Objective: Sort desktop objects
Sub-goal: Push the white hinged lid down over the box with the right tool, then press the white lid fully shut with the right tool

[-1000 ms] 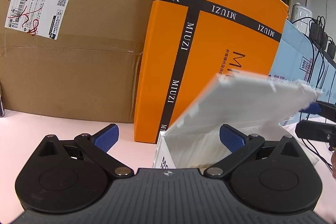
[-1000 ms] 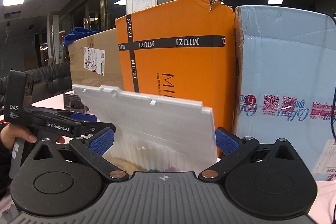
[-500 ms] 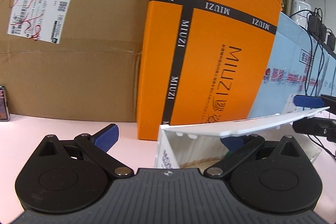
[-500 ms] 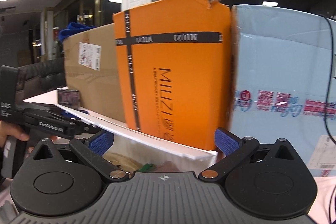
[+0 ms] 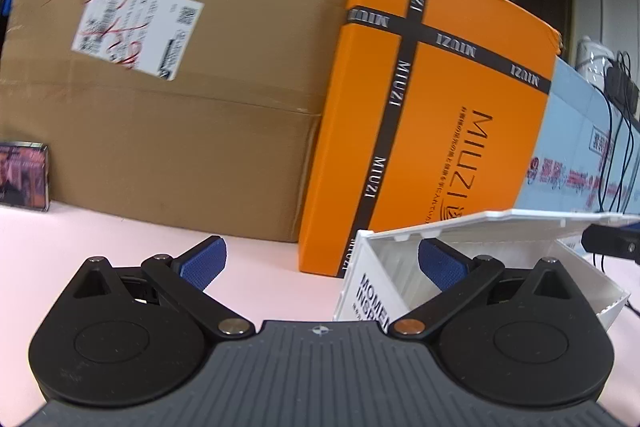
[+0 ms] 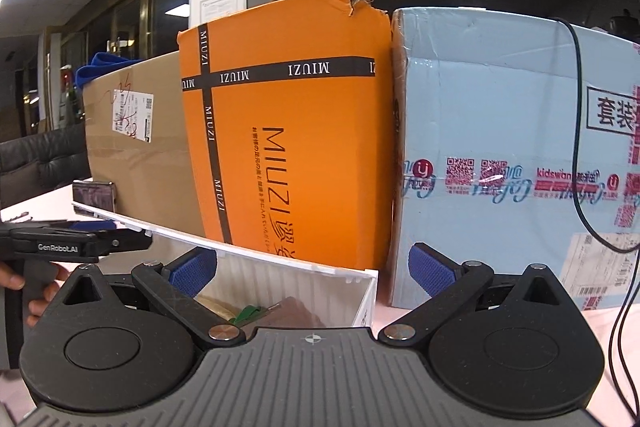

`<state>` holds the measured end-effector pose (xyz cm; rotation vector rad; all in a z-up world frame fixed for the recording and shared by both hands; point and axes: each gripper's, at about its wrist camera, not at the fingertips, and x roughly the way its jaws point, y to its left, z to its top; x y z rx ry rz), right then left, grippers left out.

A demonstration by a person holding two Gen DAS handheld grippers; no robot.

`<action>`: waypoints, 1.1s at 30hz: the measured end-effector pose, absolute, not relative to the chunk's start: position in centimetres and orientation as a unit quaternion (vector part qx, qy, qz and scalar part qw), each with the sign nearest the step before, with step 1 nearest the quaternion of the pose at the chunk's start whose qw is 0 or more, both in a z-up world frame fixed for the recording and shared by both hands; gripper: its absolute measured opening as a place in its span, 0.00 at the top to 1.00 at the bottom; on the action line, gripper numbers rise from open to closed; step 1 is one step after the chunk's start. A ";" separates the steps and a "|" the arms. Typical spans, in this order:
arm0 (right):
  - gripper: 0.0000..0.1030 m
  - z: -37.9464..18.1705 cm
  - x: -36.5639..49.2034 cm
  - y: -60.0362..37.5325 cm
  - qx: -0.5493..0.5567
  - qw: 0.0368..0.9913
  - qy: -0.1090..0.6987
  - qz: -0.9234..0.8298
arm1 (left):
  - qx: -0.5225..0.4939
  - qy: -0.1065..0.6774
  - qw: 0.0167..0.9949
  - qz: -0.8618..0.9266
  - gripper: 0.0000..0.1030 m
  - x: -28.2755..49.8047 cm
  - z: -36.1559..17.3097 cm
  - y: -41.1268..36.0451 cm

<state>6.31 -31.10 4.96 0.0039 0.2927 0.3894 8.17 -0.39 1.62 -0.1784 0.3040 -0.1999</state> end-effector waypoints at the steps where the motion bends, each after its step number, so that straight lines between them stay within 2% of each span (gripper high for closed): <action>1: 0.00 4.8 6.2 -31.2 0.007 0.971 0.144 0.192 | -0.093 0.148 0.980 -0.095 0.00 8.0 1.5 -0.3; 15: 0.00 3.3 4.0 -32.1 0.062 0.979 0.127 0.143 | -0.054 0.123 0.985 -0.105 0.00 5.1 0.6 -1.7; 33: 0.00 2.3 2.5 -32.3 0.076 0.980 0.135 0.122 | -0.099 0.101 0.985 -0.102 0.00 2.9 0.7 0.1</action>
